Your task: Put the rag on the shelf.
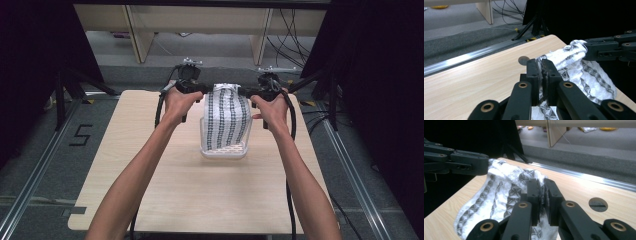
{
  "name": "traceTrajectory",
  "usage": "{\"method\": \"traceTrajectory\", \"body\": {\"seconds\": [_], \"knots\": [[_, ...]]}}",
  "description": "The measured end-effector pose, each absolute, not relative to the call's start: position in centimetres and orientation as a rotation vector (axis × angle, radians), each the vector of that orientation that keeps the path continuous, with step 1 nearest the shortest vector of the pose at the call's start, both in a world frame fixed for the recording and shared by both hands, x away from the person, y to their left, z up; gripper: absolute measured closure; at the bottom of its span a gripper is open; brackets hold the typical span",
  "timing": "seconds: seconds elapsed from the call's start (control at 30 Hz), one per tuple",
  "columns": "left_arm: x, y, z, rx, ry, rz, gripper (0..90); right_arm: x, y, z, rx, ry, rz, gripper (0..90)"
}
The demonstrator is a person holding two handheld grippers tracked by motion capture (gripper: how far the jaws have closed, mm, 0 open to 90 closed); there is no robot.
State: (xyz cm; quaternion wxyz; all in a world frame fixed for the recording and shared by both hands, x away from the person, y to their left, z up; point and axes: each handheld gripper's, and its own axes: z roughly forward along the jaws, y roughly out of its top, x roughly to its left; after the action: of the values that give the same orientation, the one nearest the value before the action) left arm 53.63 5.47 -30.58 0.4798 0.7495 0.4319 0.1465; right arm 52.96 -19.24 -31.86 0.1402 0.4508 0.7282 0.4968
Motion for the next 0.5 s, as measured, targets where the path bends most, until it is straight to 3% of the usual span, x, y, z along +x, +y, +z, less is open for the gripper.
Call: {"method": "traceTrajectory", "body": {"seconds": [0.5], "knots": [[54.8, 5.6, -33.5, 1.885, 1.125, 0.319, 83.5, 54.3, -18.8, -34.1, 1.38, 2.16, 1.338, 82.2]]}}
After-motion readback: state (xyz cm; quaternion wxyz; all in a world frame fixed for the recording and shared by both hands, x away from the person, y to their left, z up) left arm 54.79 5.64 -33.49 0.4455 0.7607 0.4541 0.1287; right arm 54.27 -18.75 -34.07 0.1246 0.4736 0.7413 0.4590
